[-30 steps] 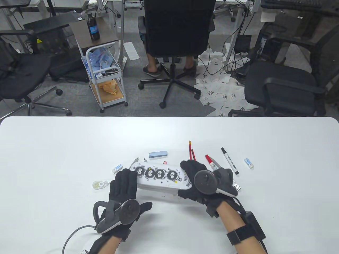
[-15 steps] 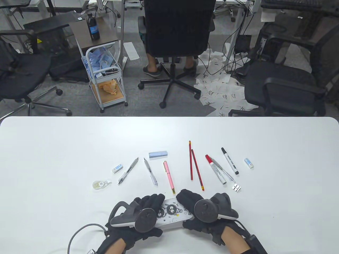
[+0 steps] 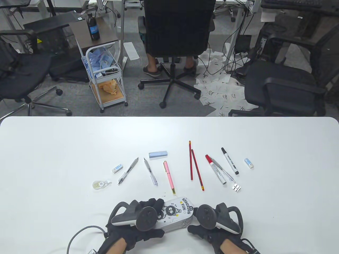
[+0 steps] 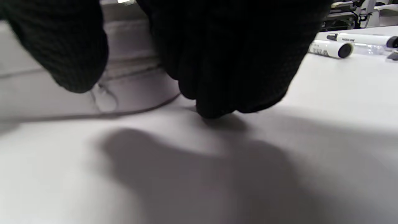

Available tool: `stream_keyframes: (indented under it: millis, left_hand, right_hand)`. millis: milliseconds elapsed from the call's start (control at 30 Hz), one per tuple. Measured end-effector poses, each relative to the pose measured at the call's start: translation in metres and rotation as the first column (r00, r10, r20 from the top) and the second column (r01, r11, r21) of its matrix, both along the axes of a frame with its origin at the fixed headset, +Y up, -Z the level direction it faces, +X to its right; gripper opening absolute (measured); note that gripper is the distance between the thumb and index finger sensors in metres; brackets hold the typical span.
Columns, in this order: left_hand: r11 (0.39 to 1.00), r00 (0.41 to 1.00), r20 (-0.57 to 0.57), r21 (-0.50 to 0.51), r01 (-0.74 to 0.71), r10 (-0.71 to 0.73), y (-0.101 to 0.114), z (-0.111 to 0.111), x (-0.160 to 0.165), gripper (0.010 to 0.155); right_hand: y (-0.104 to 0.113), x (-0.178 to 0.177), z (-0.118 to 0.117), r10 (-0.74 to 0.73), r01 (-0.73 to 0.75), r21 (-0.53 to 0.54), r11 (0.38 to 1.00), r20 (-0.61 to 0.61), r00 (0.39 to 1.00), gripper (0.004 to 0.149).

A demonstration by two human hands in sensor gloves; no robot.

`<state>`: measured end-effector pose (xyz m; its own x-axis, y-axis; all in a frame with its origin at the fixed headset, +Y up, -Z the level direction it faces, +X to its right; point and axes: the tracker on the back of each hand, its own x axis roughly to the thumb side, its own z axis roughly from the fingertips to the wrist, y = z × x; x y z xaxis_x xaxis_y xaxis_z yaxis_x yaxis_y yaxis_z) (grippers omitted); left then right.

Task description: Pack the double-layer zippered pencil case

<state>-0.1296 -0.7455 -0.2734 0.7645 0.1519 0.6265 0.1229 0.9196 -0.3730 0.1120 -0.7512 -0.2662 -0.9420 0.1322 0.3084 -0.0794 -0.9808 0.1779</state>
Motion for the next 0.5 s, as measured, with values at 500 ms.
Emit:
stream_keyframes:
  millis: [500]
  left_hand:
    - [0.999,1.0,-0.002,-0.036,0.004,-0.004,-0.004,0.001,0.008,0.1]
  right_hand:
    - [-0.007,-0.031,0.013,0.131,-0.153,0.181,0.971,0.126,0.983,0.075]
